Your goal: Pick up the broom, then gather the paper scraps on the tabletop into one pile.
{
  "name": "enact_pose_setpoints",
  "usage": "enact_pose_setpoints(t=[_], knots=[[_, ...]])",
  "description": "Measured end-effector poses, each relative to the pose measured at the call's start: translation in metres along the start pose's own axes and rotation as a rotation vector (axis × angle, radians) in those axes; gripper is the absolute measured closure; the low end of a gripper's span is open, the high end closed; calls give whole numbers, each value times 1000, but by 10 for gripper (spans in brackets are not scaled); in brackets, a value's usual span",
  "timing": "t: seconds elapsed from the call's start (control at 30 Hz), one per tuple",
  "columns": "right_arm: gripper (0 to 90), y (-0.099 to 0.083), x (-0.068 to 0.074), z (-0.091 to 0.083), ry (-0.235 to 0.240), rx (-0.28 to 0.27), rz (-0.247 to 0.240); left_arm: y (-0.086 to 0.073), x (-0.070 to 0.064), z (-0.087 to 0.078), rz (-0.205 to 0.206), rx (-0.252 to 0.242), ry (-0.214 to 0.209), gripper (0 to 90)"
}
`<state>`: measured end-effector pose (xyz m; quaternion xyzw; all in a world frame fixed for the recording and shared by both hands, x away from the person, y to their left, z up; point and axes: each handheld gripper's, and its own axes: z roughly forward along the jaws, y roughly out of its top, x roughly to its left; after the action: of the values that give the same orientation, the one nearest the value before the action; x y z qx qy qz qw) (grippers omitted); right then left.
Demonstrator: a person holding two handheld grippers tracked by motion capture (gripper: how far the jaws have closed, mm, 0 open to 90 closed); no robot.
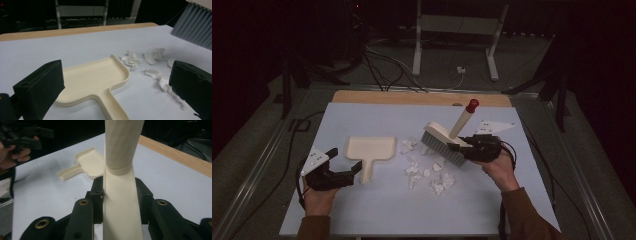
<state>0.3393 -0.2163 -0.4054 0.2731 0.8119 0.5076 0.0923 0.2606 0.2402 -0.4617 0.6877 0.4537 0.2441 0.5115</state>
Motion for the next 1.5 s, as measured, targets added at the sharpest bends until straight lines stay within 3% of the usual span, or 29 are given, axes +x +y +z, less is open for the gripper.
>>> enact_pose_setpoints(t=[0.3, 0.43, 0.67, 0.87, 1.03, 1.3, 1.5], knots=[[679, 0, -9, 2, -112, 3, 27, -16, 0, -4, 19, -14, 79, 6], [679, 0, -14, 4, -192, 9, 34, -18, 2, -8, -21, -21, 98, 7], [679, 4, -28, 11, -275, 23, 43, -23, 4, -9, -34, -11, 130, 8], [679, 6, -39, 17, -308, 37, 63, -25, 6, -10, -43, -1, 153, 10], [679, 5, -47, 23, -332, 64, 69, -25, 6, -10, -47, 5, 147, 10], [679, -3, -62, 34, -346, 93, 106, -27, 8, -10, -58, 2, 156, 10], [679, -3, -70, 45, -357, 103, 103, -28, 8, -10, -64, 8, 154, 10]])
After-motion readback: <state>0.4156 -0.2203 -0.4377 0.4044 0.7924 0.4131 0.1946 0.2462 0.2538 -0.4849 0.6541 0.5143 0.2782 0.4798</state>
